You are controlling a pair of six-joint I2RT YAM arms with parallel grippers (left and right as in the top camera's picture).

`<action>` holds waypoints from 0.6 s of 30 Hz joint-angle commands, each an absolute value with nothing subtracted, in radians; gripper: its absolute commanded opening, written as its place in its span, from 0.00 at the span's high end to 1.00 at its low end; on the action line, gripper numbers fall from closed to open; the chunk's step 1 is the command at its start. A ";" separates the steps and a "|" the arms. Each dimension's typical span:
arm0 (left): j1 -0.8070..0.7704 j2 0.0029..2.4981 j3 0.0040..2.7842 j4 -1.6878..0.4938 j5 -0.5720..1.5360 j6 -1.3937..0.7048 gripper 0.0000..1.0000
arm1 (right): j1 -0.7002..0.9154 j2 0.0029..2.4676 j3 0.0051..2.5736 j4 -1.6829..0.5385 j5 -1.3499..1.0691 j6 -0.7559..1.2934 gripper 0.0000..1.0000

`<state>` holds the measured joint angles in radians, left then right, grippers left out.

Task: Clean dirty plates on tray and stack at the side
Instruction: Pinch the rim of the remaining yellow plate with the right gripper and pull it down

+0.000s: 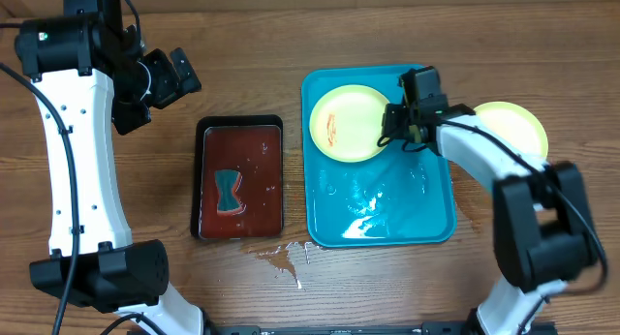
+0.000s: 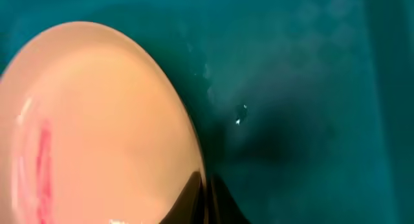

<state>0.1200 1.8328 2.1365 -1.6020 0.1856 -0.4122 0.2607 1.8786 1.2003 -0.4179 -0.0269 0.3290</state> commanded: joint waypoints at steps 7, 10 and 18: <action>0.123 1.818 2.157 -1.603 0.176 -0.404 0.00 | 0.247 1.431 1.224 -0.785 -0.027 0.368 0.96; 0.123 1.818 2.157 -1.603 0.176 -0.404 0.00 | 0.253 1.425 1.210 -0.904 -0.027 0.380 0.96; 0.123 1.818 2.157 -1.602 0.176 -0.404 0.00 | 0.287 1.510 0.955 -0.765 -0.028 0.418 0.96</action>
